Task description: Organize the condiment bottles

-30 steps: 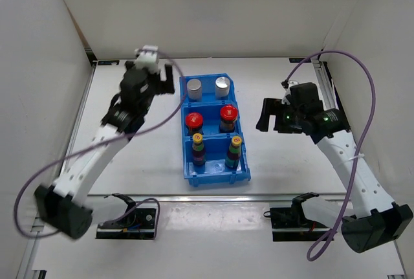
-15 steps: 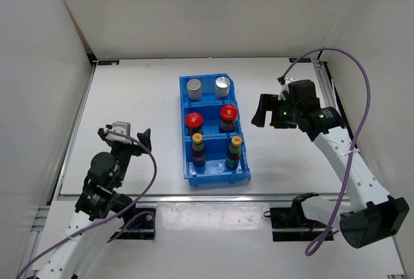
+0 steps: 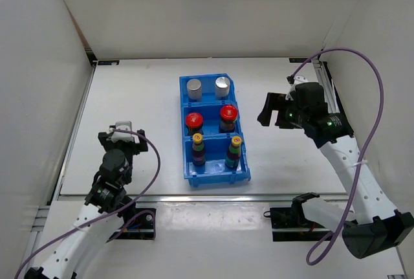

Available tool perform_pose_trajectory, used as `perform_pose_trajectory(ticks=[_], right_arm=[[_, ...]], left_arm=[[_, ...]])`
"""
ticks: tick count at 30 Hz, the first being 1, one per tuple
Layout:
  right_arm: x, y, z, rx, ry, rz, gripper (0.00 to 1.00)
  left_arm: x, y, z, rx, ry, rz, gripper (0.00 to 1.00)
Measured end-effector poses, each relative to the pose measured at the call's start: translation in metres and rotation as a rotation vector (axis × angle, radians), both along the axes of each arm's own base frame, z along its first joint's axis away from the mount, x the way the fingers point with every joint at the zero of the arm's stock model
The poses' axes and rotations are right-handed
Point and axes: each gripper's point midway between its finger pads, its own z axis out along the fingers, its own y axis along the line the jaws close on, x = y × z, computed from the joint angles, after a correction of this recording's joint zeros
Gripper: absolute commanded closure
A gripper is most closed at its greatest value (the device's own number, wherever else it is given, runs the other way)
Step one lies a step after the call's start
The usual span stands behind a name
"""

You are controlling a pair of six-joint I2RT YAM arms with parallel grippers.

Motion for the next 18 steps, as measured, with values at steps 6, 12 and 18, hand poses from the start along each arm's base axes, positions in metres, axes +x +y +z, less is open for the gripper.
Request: perform_pose_trajectory(ticks=[6,12,18], right_arm=[[-0.001,-0.005,0.003,0.003,-0.009,-0.036,0.0],[-0.007,-0.024,0.025,-0.018,-0.104,-0.113,0.0],[-0.011,-0.041,0.041,-0.043,-0.175,-0.184,0.0]], left_arm=[[0.009,0.008,-0.021,0.017,-0.033,0.068,0.0],[0.02,0.009,-0.043,0.024,-0.007,0.113,0.0],[0.028,0.013,-0.049,0.013,-0.008,0.168,0.0]])
